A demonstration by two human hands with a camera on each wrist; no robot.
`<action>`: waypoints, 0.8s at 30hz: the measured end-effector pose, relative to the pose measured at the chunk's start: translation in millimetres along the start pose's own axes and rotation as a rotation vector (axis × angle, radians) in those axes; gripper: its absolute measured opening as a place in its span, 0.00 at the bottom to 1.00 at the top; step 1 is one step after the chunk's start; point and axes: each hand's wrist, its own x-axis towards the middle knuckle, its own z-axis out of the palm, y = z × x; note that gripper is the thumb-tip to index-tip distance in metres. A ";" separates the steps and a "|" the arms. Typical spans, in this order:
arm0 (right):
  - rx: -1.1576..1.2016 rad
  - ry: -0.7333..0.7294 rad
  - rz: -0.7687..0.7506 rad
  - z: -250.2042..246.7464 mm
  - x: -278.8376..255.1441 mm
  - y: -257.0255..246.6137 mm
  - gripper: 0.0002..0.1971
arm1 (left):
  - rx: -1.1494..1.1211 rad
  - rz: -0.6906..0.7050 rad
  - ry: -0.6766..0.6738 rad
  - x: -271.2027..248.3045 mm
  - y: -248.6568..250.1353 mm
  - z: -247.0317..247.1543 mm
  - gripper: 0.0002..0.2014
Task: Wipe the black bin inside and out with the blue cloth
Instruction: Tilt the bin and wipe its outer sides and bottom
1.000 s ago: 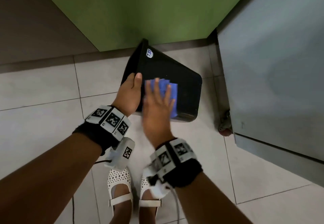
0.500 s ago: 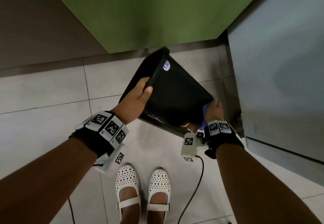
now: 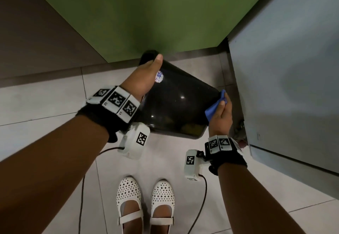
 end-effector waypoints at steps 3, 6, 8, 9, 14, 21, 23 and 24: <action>0.018 0.006 -0.022 -3.0 -4.5 2.9 0.21 | -0.343 -0.129 -0.085 -4.2 -13.3 -3.4 0.18; 0.036 0.008 -0.039 0.4 -11.4 7.4 0.22 | -0.390 -0.253 -0.067 -8.2 -17.0 0.2 0.17; 0.054 0.018 -0.043 5.3 -16.4 11.0 0.22 | -0.246 -0.274 0.025 -6.8 -12.8 2.4 0.32; 0.068 0.030 -0.045 8.6 -19.2 13.3 0.22 | -0.156 -0.250 0.083 -5.7 -11.2 3.8 0.34; -0.093 0.080 -0.234 44.7 -52.9 14.9 0.22 | -0.142 -0.086 0.197 -4.2 -15.3 16.5 0.27; -0.349 -0.025 -0.735 77.6 -75.5 -25.3 0.23 | -0.081 0.028 0.268 -5.3 -22.3 29.4 0.24; -0.488 0.051 -0.784 73.5 -58.7 -37.5 0.23 | -0.059 0.056 0.227 -7.3 -24.5 31.2 0.22; -0.509 0.083 -0.767 69.2 -46.9 -42.6 0.21 | -0.060 0.072 0.217 -8.5 -26.6 31.2 0.21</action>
